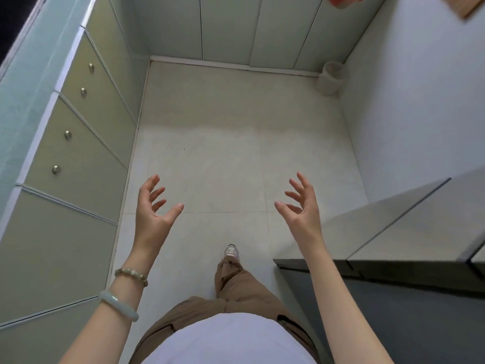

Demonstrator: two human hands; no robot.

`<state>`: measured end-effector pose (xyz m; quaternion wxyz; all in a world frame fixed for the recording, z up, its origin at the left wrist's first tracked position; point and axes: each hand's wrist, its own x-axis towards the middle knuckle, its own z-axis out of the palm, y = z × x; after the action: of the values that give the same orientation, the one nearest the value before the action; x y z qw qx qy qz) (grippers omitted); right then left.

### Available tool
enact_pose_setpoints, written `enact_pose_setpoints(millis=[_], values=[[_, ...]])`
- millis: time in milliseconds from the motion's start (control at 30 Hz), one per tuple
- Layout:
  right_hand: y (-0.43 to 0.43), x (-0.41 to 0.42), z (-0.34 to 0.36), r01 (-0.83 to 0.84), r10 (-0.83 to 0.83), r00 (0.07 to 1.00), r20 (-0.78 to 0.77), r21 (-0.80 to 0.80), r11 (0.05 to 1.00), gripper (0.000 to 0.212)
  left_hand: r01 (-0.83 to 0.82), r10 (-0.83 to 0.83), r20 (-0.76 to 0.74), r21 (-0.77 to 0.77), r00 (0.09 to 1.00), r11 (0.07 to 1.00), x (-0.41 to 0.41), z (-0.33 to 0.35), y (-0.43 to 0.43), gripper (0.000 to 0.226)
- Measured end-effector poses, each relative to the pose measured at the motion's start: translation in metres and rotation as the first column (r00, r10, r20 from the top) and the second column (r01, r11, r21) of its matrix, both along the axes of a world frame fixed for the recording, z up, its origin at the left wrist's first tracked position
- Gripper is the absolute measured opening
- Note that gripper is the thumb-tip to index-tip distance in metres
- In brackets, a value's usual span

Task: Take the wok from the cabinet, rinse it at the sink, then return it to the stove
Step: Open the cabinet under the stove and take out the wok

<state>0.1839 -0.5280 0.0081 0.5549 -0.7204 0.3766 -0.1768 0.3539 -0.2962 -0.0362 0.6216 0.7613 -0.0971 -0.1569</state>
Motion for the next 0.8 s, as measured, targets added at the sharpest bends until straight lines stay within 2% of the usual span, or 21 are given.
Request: enact_pose_setpoints(millis=[200,533,800], values=[[-0.082,0.039,-0.002,-0.002,0.002,1.0,0.012,0.012,1.0,0.075,-0.119,0.119,-0.009,0.004,0.993,0.993,0.049,0.003,-0.079,0.068],[-0.191,0.109,-0.007,0.046,-0.047,0.998,0.04,0.04,0.998,0.073,-0.085,0.085,0.009,0.057,0.996,0.995,0.111,0.0,-0.177,0.069],[-0.291,0.202,-0.013,-0.044,0.043,0.998,0.046,0.009,0.999,0.073,-0.157,0.156,0.024,0.023,0.987,0.987,0.182,-0.013,-0.265,0.066]])
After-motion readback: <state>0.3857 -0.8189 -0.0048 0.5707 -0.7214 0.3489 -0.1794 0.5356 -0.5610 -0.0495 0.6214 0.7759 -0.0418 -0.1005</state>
